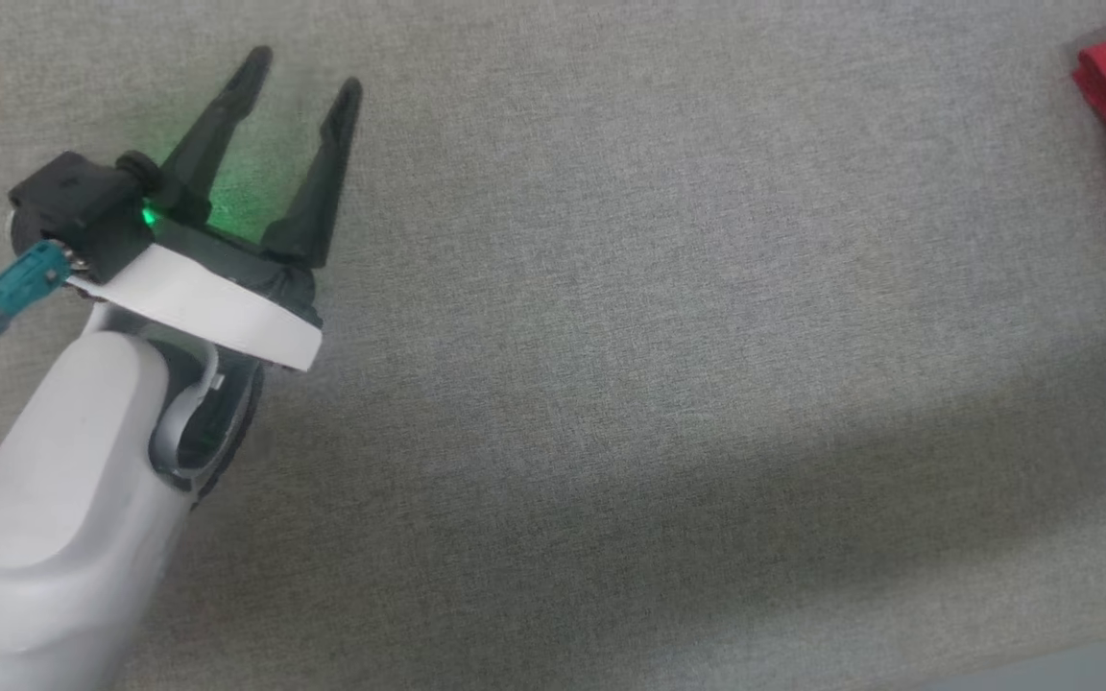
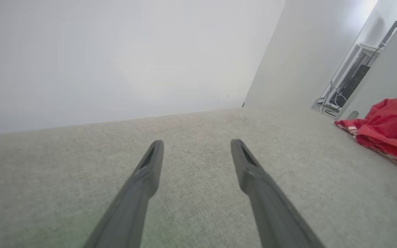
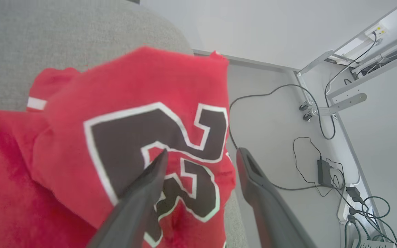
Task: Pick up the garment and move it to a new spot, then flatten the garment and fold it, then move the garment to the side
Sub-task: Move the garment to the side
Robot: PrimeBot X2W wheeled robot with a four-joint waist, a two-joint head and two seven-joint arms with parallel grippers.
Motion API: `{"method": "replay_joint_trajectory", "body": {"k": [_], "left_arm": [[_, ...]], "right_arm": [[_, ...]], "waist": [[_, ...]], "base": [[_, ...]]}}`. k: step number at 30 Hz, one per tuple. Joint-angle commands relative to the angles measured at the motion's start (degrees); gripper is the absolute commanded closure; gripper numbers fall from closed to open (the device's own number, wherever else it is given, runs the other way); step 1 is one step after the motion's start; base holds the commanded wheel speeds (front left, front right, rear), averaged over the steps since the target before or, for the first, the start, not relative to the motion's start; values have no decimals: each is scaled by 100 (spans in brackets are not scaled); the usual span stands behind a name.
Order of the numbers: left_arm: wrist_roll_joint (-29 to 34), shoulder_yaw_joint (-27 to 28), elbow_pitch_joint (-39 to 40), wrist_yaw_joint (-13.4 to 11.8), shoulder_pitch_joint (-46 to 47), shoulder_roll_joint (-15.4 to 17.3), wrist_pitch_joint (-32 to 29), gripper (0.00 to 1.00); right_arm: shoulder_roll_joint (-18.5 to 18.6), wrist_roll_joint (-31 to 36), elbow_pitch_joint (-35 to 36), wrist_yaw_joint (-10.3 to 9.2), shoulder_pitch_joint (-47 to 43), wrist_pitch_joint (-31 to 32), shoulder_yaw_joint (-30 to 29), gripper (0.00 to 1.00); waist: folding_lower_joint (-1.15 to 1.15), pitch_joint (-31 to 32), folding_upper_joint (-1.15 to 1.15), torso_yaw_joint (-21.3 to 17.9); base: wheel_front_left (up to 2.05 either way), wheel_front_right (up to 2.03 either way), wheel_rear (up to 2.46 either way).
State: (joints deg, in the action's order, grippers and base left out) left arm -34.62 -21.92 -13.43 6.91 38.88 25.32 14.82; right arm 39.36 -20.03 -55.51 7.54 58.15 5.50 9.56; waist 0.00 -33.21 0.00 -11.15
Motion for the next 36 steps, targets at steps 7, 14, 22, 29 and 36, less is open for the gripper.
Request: {"method": "replay_joint_trajectory", "body": {"k": [7,14,22,29,36], "left_arm": [[292,516,202,-64,-361,-143,38,0],[548,1156,344,-168,-914,-313,39,0],[855,1894,545,-197,-1809,-513,40,0],[960,2365,552,-157,-2525,-623,40,0],[964,2733,565,-107,-3113,-685,40,0]], "right_arm": [[-61,-105,-215,-11,162,-335,28,0],[-199,-240,-171,-11,62,-702,88,0],[-479,-422,182,-11,-401,-1201,194,0],[-695,-512,573,-11,-1029,-1549,160,0],[-873,-464,1057,-11,-1722,-1769,13,0]], "waist": [[0,291,0,25],[0,725,0,107],[0,1433,0,324],[0,2007,0,527],[0,2426,0,680]], "base": [[0,0,0],[0,0,0],[0,0,0],[0,0,0],[0,0,0]]}}
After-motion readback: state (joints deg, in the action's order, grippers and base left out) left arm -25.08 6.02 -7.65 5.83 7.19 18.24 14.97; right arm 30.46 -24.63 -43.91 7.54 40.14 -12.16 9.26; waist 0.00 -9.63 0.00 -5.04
